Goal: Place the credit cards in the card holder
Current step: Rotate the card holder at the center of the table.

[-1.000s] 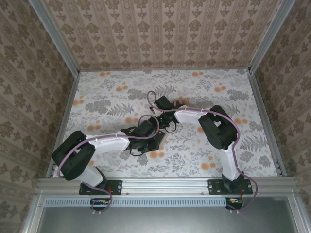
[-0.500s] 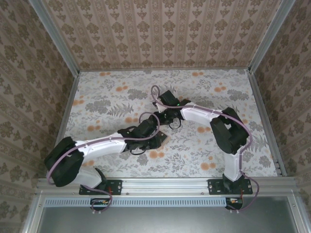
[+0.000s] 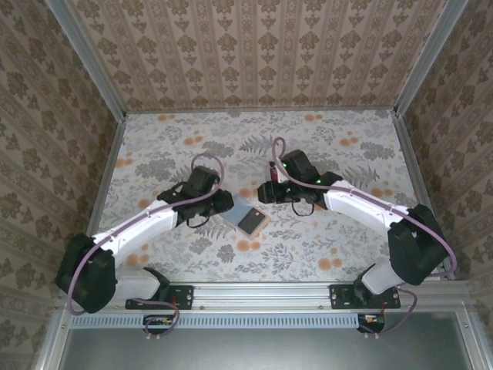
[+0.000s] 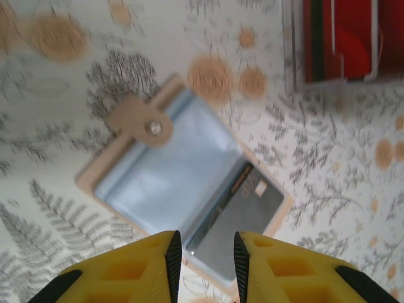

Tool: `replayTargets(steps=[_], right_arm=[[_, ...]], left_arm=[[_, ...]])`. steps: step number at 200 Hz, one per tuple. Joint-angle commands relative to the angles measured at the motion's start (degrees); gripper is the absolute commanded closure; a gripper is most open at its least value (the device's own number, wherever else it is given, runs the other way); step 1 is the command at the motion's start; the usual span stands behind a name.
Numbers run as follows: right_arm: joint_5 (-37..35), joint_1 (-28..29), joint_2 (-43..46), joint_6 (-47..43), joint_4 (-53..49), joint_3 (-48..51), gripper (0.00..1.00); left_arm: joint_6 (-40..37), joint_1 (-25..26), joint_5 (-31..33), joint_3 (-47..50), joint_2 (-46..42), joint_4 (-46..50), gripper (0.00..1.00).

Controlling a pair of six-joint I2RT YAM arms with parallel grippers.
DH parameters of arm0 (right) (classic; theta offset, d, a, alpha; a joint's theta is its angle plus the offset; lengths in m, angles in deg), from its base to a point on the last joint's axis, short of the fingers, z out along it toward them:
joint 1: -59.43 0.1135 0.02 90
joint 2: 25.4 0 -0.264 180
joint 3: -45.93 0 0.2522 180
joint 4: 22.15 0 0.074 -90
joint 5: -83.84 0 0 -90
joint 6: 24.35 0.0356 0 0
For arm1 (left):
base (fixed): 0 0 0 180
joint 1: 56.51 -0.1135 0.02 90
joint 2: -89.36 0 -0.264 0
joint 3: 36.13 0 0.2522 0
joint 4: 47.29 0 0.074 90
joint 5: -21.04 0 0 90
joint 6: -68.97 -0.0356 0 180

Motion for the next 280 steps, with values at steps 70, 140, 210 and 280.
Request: replayTargets(steps=[70,140,210,280], right_arm=[[-6.8,-7.0,18.1,5.1,-0.6,17.5,0.43],[-4.7,-11.8,21.4,3.7,-2.4,19.1,0.42],[-3.7,-13.2,14.4,3.0,0.5,16.4,0.42],[-0.7,-20.5,4.0,-0.1,0.1,4.9,0.41]], left_arm=[[-11.2,-1.1,-12.3,-24.9,28.7,0.4,0.7],[-15.9,-3.0,-11.7,-26.3,38.5,3.8,0.75],[-15.0,-6.5,-10.6,-13.4,29.2,1.8,0.76],[-12.0,-6.4,-11.1,-9.5,18.1,1.8,0.75]])
